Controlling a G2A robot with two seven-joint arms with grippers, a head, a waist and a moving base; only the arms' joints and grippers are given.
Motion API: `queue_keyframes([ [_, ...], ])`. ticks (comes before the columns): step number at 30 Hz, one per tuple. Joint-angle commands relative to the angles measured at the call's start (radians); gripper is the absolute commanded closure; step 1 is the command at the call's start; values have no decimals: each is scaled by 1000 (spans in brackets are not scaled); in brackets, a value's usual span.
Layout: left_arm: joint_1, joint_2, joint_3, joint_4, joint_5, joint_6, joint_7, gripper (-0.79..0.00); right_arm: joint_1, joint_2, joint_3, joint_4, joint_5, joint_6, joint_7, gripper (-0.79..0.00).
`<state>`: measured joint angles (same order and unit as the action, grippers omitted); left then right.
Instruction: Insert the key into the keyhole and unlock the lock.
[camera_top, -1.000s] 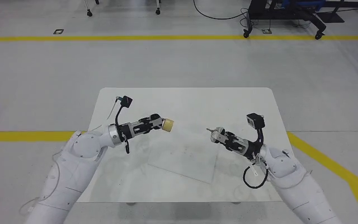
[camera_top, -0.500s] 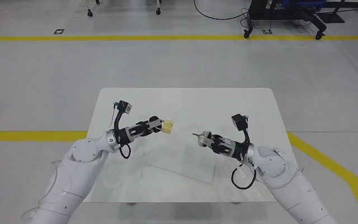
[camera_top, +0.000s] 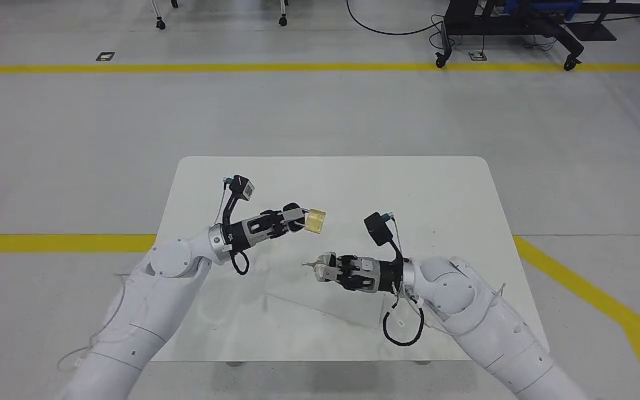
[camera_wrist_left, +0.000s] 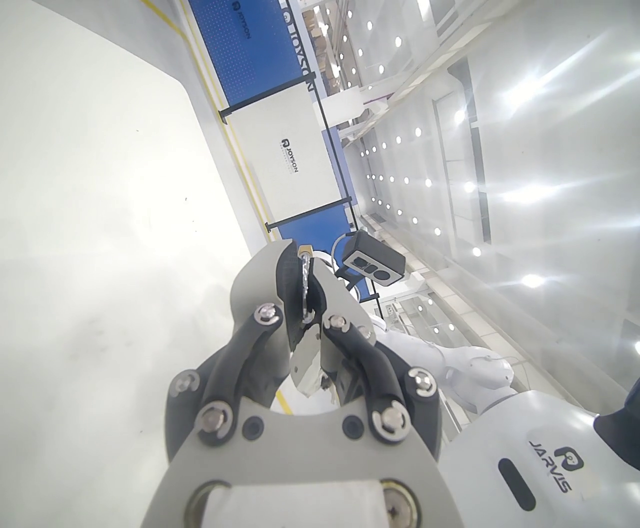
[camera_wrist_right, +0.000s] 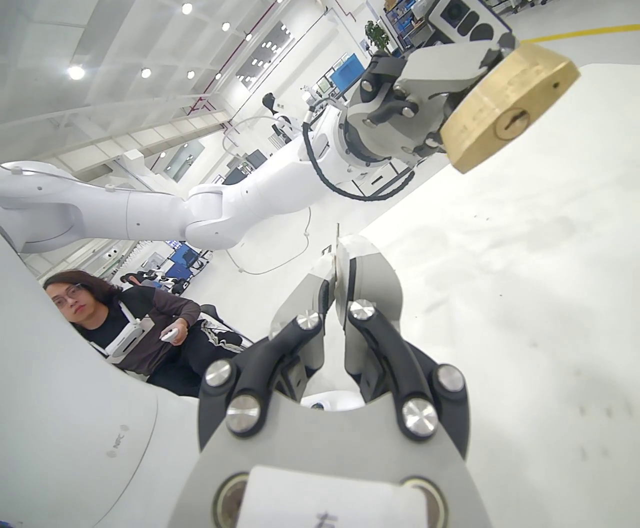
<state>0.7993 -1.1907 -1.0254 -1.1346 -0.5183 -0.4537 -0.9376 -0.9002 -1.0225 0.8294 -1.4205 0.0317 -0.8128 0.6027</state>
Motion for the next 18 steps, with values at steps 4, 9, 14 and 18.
queue_keyframes([
  [4,-13,-5,0,34,-46,-4,-60,0,14,-13,-10,0,-32,12,-18,0],
  [9,-19,-11,2,56,-84,-25,-107,0,21,-25,-16,-2,-91,49,-52,0],
  [14,-22,-15,0,69,-94,-37,-132,0,22,-33,-15,0,-119,64,-75,0],
  [18,-21,-16,-5,70,-95,-44,-141,0,23,-39,-11,5,-128,69,-85,0],
])
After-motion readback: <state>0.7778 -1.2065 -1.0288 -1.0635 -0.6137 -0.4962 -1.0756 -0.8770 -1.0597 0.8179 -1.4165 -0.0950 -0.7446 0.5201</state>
